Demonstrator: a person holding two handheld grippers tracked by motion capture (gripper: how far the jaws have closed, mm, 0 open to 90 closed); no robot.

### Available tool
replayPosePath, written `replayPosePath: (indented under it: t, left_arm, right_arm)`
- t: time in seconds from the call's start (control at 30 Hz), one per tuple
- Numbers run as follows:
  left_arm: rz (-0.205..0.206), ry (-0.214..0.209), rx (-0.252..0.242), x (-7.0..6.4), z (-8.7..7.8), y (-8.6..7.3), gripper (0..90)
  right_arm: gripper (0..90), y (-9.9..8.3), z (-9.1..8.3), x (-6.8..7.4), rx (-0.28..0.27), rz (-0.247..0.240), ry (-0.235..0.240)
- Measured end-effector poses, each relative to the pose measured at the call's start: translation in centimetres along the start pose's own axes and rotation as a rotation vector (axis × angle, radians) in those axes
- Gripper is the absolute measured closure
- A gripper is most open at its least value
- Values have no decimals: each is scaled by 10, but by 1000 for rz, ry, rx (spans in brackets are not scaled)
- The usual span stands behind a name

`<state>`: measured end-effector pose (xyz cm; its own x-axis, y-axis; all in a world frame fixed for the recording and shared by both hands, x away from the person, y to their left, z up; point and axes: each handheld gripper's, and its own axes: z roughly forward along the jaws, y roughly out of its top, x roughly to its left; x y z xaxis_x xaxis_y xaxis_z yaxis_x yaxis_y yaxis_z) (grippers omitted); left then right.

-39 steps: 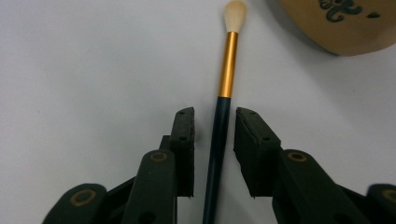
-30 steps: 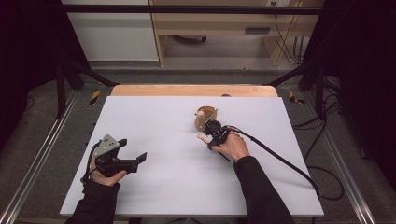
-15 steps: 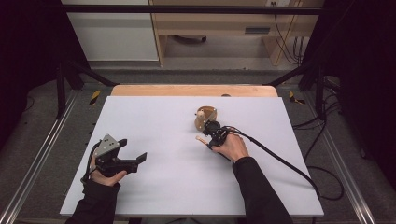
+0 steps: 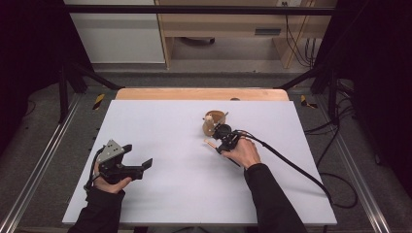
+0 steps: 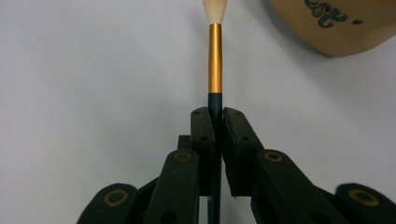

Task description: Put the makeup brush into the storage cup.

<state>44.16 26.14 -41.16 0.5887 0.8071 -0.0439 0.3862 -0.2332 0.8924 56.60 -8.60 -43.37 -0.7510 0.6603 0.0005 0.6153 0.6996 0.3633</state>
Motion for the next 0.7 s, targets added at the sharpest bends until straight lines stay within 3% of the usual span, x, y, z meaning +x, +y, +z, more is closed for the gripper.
replayPosePath:
  t: [0.37,0.53,0.63,0.67,0.7]
  left_arm:
    - [0,1,-5,0,-1,0,53]
    - [-5,4,-10,1,-2,0,54]
    - [-5,4,-13,1,-3,0,53]
    - [-5,5,-13,1,-3,0,54]
    - [-5,5,-12,1,-3,0,54]
  right_arm:
    - [835,-9,-35,4,-156,18,16]
    - [835,-20,-54,5,-281,48,41]
    - [835,-24,-59,6,-323,73,53]
    - [835,-30,-65,4,-376,66,49]
    - [835,-30,-65,4,-376,66,49]
